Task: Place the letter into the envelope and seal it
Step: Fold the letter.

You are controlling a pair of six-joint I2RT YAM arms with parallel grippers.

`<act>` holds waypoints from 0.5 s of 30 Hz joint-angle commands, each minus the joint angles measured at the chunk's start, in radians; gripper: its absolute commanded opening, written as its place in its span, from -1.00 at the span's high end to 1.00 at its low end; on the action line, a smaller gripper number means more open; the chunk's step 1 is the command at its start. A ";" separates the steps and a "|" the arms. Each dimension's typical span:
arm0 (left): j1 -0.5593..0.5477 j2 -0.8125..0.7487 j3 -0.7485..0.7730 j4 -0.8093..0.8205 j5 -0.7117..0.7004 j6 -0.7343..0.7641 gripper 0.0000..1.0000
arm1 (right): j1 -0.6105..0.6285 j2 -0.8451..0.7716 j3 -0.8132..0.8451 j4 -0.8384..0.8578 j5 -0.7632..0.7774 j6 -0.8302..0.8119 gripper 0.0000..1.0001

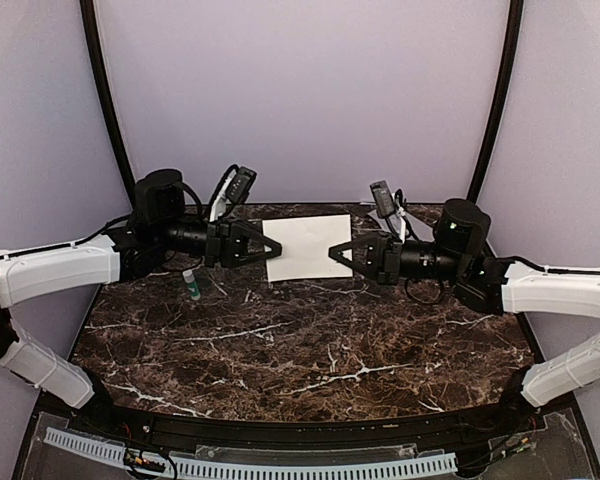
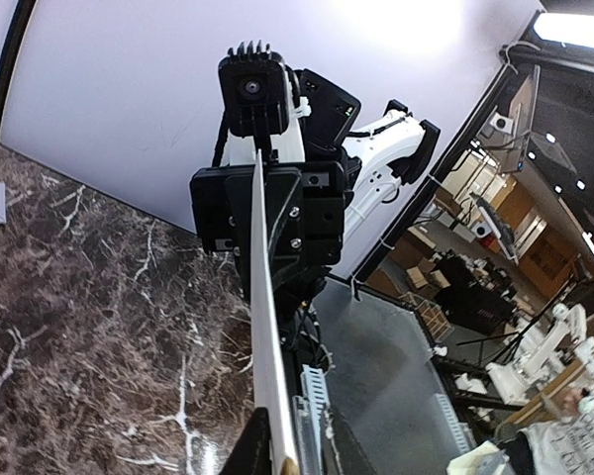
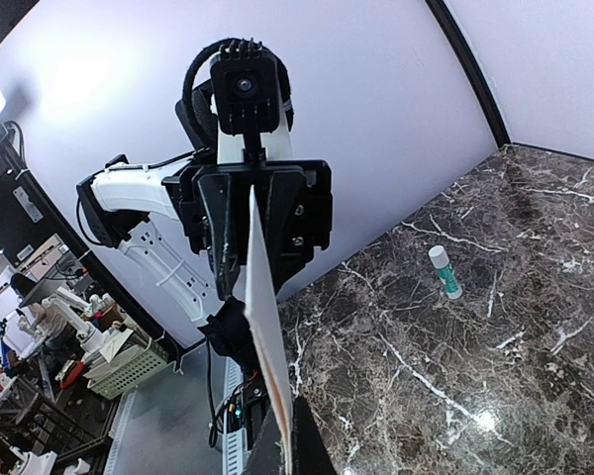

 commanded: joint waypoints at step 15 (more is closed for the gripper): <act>0.131 -0.115 0.029 -0.194 -0.287 0.122 1.00 | 0.018 -0.057 0.134 -0.303 0.152 -0.135 -0.07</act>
